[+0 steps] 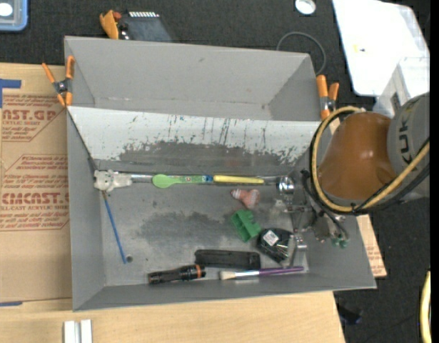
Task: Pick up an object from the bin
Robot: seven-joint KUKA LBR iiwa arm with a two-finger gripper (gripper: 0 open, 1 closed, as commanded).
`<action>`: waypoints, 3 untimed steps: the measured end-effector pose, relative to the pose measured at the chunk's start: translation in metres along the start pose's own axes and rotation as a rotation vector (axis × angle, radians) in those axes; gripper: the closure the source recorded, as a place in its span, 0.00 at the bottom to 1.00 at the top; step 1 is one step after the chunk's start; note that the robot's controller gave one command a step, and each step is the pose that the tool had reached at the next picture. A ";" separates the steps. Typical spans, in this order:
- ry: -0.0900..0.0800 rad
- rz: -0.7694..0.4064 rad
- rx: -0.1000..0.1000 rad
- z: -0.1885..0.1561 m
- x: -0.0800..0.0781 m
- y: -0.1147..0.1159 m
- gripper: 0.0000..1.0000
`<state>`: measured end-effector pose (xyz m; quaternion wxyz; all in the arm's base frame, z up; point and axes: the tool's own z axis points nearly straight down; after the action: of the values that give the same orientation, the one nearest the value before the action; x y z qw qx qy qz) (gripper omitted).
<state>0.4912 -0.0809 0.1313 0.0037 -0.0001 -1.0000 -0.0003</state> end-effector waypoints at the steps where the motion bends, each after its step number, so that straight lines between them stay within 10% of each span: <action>1: -0.007 -0.001 0.001 -0.004 -0.002 0.000 0.00; 3: -0.009 0.108 -0.002 0.012 -0.009 -0.066 0.00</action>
Offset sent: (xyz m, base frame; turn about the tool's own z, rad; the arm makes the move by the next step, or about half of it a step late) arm -0.0028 -0.0526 0.0047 -0.0167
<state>0.5006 -0.1472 0.1196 -0.0009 -0.0539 -0.9985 -0.0013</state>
